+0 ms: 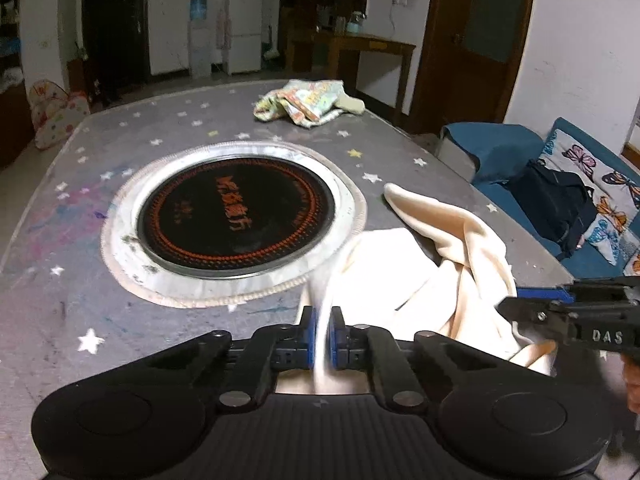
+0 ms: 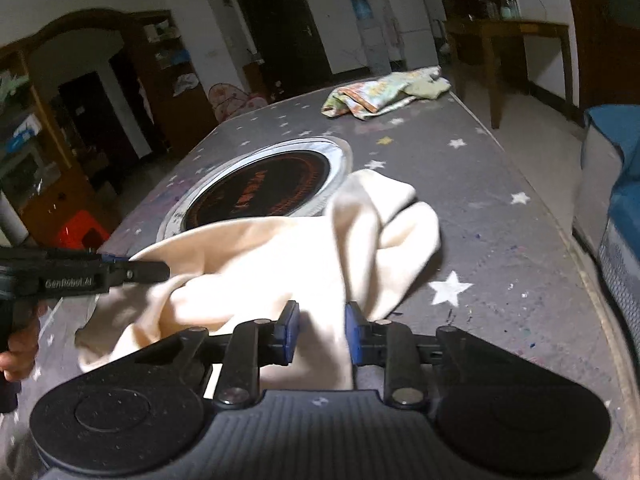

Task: Fold clothes
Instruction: 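Lift the sweatshirt with both tools and shake it out above the table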

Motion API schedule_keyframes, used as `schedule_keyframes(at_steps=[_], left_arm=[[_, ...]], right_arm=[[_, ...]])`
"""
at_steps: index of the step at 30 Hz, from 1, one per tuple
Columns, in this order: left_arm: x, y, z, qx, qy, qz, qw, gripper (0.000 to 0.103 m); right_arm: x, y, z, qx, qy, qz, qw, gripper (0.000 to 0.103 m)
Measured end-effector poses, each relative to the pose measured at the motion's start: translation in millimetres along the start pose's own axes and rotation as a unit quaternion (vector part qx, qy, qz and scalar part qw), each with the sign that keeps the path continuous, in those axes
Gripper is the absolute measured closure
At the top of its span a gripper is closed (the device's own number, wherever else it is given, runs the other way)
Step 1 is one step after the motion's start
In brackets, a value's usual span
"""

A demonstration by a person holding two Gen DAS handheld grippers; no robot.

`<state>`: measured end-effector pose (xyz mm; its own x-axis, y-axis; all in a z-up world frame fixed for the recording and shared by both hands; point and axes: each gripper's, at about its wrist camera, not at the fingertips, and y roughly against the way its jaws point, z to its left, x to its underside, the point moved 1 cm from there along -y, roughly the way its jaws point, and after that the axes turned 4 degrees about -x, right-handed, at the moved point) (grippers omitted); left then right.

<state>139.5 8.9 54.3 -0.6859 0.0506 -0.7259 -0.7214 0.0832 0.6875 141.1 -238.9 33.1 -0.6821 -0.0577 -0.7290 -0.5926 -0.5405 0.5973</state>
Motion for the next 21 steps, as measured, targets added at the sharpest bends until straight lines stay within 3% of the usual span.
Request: schedule_keyframes(at_steps=[4,7,9,11,13,21], left_arm=[[2.7,9.4,5.3,-0.004,0.006,-0.01,0.9999,0.099],[4.9,10.2,6.9,-0.006,0.007,-0.006,0.9999,0.099],[4.6,11.0,7.0,-0.002,0.008,-0.004,1.0,0.099],[2.0,12.6,4.7,0.003,0.004,-0.008,1.0,0.097],[-0.7,14.1,2.4,0.008,-0.001,-0.012,0.9999,0.096],[-10.7,1.0,-10.3,0.007,-0.008,-0.007,0.9999,0.069]], right_arm=[[6.5,5.8,22.8,-0.018,0.032,-0.003,0.999,0.099],[9.2,6.1,38.2,-0.04,0.054,-0.002,0.998,0.099],[9.5,5.6,44.7,-0.029,0.07,-0.009,0.997,0.099],[5.6,9.7,43.1,-0.019,0.069,-0.025,0.997,0.096],[-0.5,14.7,34.7,-0.003,0.059,-0.038,0.998,0.08],[-19.6,0.2,0.8,0.034,0.045,-0.044,0.997,0.079]])
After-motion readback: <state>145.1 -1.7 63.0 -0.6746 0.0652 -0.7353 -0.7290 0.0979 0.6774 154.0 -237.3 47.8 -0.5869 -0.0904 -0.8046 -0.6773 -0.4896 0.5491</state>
